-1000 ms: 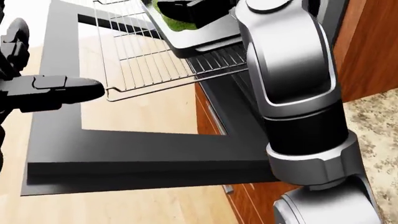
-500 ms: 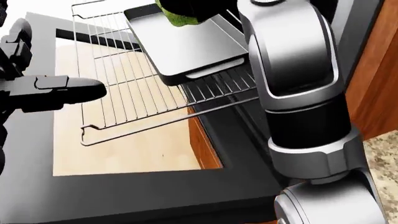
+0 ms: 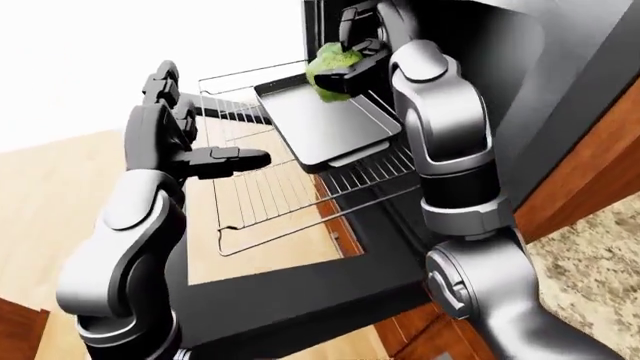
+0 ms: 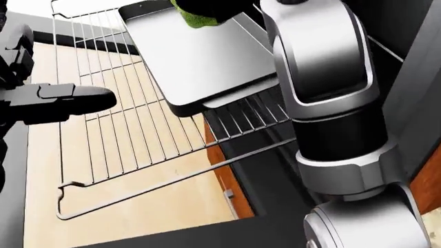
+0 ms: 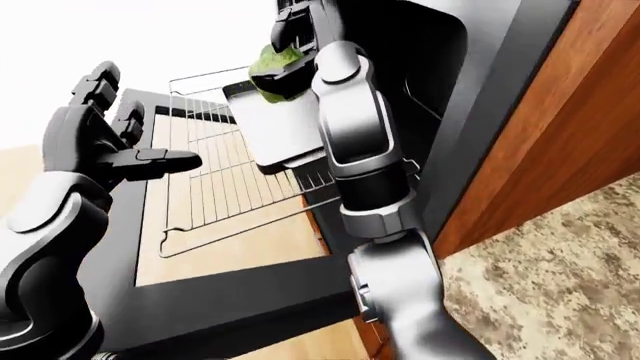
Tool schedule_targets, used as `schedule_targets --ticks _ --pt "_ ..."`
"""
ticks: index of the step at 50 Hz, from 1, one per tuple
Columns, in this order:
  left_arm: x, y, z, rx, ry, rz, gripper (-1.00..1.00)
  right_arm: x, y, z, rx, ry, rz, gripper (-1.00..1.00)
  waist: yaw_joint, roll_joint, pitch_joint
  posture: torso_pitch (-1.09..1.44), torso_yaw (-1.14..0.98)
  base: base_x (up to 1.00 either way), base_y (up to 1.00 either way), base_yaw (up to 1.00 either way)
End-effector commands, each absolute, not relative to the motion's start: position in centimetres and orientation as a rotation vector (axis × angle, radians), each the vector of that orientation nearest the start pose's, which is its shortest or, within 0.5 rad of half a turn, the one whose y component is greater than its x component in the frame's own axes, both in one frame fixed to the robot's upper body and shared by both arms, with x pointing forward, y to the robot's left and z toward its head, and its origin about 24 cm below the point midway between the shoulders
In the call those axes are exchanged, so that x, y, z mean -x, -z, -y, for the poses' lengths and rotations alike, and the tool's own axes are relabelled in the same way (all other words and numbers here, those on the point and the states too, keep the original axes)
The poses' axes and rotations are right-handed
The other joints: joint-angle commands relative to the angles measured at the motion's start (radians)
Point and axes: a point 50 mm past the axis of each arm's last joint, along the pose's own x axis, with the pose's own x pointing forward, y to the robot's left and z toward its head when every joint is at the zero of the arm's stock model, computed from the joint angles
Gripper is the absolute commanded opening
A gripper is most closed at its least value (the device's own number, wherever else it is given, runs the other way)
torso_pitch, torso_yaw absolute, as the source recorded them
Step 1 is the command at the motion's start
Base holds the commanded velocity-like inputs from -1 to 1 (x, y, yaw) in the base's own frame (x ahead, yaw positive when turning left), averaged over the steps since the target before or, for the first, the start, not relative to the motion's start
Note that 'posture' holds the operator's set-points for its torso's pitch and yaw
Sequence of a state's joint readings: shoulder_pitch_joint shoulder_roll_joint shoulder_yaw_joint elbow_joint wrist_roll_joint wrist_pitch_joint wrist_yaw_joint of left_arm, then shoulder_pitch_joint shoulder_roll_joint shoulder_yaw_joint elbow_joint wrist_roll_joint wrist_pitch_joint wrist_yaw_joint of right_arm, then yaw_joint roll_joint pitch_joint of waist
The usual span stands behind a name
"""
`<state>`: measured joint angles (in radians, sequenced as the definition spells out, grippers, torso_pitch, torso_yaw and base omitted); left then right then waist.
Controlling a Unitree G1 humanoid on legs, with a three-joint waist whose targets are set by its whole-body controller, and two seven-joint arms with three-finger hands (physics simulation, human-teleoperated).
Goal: Place the broccoli on the rack of the oven.
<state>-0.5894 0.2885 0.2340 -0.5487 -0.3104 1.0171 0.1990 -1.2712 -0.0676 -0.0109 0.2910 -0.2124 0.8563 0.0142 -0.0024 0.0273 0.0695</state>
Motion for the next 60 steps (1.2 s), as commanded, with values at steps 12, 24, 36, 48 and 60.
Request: schedule_targets --ticks 12,24,36,48,60 --pt "-27.6 -26.0 -19.2 -0.010 -0.132 0.269 1.00 -36.8 -35.6 6.8 0.326 -0.056 0.286 -1.00 -0.003 0.012 -0.040 0.00 0.00 0.00 0.00 0.00" --pt "-27.6 -26.2 -19.3 -0.005 -0.136 0.272 1.00 -39.7 -35.1 6.0 0.341 -0.038 0.294 -1.00 -0.011 0.017 -0.040 0.00 0.00 0.00 0.00 0.00" --pt "-27.5 -26.4 -19.5 0.000 -0.141 0.276 1.00 -41.3 -33.0 5.9 0.352 -0.002 0.282 -1.00 -0.007 0.019 -0.043 0.00 0.00 0.00 0.00 0.00" --pt "-27.6 -26.3 -19.5 0.002 -0.140 0.273 1.00 -41.9 -31.0 6.4 0.377 0.038 0.275 -1.00 -0.004 0.018 -0.050 0.00 0.00 0.00 0.00 0.00" --pt "-27.6 -26.3 -19.5 0.002 -0.138 0.273 1.00 -42.5 -27.7 7.1 0.385 0.064 0.225 -1.00 -0.005 0.016 -0.056 0.00 0.00 0.00 0.00 0.00"
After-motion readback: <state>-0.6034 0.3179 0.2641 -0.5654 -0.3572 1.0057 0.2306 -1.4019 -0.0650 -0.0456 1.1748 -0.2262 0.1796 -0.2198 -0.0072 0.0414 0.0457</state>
